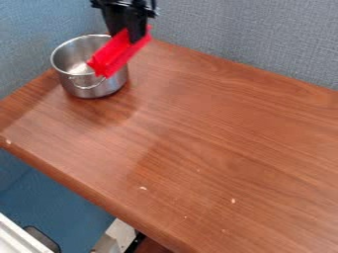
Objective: Put the red object in the metal pot
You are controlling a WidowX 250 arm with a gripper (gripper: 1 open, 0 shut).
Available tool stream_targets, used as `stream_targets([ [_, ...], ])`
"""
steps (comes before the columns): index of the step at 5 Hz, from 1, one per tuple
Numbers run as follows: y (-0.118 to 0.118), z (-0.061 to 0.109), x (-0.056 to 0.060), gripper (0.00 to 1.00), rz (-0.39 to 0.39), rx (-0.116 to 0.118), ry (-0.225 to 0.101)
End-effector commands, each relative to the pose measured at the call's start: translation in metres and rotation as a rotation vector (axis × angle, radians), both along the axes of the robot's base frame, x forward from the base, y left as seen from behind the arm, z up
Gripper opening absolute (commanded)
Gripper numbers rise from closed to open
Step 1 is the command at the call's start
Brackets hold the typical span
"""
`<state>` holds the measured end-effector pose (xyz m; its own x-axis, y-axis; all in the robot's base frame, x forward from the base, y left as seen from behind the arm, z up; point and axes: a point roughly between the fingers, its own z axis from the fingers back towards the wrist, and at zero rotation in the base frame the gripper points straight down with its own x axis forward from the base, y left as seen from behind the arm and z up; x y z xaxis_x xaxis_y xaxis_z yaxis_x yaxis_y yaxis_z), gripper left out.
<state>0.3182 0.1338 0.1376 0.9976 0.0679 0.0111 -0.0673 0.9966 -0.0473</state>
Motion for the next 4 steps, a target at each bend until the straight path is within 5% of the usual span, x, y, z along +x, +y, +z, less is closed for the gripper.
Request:
stream_targets([
  [1, 0.033, 0.019, 0.008, 0.0, 0.052, 0.037, -0.054],
  [4, 0.067, -0.005, 0.041, 0.0, 0.079, 0.07, -0.037],
])
